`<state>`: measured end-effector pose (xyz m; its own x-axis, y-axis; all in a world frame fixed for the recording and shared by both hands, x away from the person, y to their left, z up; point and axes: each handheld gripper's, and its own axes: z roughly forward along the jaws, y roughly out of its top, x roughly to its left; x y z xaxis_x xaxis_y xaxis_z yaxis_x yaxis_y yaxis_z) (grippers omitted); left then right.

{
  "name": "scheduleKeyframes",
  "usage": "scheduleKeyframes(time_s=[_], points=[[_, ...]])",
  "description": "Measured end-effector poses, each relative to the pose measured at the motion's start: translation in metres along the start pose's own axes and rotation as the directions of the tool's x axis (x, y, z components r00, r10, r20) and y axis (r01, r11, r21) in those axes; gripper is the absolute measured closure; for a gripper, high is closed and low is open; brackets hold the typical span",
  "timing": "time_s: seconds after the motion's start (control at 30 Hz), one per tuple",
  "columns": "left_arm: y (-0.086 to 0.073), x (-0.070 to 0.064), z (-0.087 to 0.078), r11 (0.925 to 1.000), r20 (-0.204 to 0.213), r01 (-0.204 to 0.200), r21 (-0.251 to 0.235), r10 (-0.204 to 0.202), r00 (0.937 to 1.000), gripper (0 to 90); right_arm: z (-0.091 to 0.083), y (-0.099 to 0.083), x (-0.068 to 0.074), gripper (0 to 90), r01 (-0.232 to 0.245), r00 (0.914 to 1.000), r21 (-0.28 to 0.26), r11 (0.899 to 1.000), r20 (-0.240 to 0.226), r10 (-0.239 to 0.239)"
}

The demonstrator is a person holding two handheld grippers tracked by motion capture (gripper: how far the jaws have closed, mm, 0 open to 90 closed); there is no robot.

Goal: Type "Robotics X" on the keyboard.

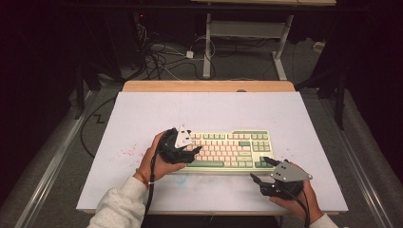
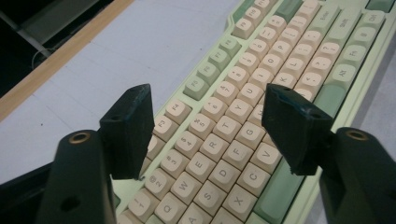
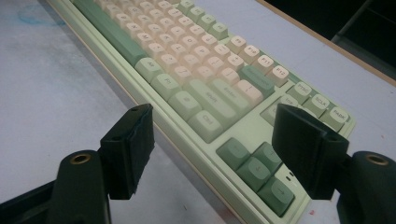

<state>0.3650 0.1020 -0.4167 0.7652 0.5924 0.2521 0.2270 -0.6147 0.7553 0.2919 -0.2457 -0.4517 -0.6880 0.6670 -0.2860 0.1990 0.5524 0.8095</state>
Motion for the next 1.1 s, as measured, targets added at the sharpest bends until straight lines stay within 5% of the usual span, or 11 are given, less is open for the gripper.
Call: scheduleKeyframes(time_s=[0.2,0.63,0.8,1.1], points=[[-0.008,-0.002,-0.012,0.998,-0.028,-0.008,-0.063,0.006,0.9996,22.3,0.001,0.0,0.0,29.9,-0.01,0.9999,0.002,1.0,-0.006,0.01],[-0.031,-0.007,-0.033,0.9956,-0.081,-0.029,-0.089,0.022,0.9965,17.2,0.002,-0.001,-0.002,31.8,-0.037,0.9989,0.006,0.999,-0.027,0.037],[-0.042,-0.008,-0.042,0.9956,-0.107,-0.037,-0.086,0.028,0.9939,16.0,0.004,0.003,-0.002,40.5,-0.046,0.9978,0.014,0.999,-0.047,0.046],[-0.062,-0.012,-0.053,0.9979,-0.143,-0.025,-0.06,0.016,0.9896,14.5,0.014,0.016,0.004,71.1,-0.03,0.9937,0.018,0.999,-0.107,0.032]])
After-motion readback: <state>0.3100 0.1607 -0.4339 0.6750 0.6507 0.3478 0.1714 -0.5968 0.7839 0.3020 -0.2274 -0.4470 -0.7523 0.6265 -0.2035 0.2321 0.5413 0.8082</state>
